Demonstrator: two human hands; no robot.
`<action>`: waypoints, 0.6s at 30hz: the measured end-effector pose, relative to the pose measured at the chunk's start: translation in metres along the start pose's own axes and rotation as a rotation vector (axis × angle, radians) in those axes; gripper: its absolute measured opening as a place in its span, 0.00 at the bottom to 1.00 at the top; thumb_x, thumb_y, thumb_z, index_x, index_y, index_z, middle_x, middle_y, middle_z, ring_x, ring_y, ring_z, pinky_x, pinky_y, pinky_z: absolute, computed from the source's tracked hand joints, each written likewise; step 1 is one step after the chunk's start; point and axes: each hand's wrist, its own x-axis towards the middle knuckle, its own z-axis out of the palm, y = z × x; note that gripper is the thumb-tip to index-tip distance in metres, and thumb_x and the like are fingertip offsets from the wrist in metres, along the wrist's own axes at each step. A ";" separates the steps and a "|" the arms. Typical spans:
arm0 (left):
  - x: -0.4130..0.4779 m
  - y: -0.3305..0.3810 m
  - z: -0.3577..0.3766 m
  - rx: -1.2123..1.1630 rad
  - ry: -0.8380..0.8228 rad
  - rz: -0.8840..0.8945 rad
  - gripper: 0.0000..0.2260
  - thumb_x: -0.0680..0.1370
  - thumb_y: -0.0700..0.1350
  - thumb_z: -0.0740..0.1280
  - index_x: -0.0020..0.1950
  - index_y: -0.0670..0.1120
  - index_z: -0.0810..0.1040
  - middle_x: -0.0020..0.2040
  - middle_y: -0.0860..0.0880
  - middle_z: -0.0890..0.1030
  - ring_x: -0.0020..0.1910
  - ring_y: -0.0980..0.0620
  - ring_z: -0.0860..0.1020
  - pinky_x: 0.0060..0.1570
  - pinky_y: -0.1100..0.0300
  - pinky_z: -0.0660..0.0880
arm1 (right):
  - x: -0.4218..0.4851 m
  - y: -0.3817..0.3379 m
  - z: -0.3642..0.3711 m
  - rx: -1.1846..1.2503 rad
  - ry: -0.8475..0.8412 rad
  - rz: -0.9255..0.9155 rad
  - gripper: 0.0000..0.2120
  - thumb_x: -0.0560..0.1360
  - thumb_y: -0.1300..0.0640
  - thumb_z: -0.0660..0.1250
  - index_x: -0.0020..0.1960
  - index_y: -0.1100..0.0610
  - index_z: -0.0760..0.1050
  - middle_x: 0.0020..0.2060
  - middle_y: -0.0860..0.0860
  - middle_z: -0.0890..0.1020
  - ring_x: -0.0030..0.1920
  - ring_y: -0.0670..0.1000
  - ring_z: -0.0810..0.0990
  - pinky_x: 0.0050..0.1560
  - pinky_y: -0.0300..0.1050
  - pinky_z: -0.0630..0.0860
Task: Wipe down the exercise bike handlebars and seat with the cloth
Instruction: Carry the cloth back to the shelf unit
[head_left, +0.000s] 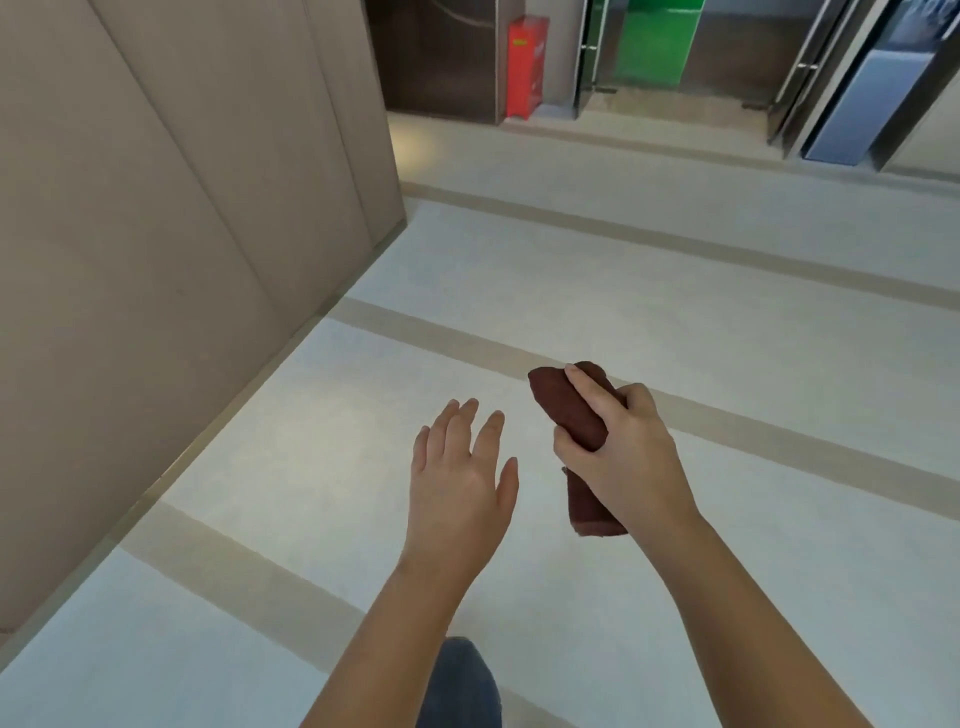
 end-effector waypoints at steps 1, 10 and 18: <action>0.018 -0.001 0.009 -0.019 -0.016 0.015 0.18 0.70 0.40 0.73 0.58 0.38 0.77 0.58 0.36 0.77 0.59 0.36 0.74 0.57 0.39 0.70 | 0.016 0.005 0.000 0.003 0.019 0.021 0.27 0.70 0.52 0.68 0.68 0.42 0.66 0.48 0.53 0.70 0.43 0.54 0.76 0.47 0.44 0.75; 0.214 -0.029 0.062 -0.127 -0.057 0.189 0.17 0.73 0.41 0.70 0.60 0.38 0.75 0.61 0.36 0.75 0.62 0.36 0.71 0.61 0.41 0.67 | 0.187 0.016 0.007 -0.058 0.192 0.160 0.27 0.70 0.54 0.68 0.67 0.42 0.67 0.47 0.51 0.69 0.41 0.52 0.74 0.45 0.38 0.68; 0.341 -0.008 0.118 -0.200 -0.154 0.281 0.17 0.75 0.42 0.67 0.63 0.39 0.74 0.64 0.38 0.73 0.65 0.39 0.68 0.63 0.43 0.65 | 0.298 0.058 -0.004 -0.068 0.304 0.236 0.27 0.69 0.54 0.69 0.67 0.45 0.68 0.54 0.53 0.72 0.46 0.55 0.77 0.48 0.42 0.73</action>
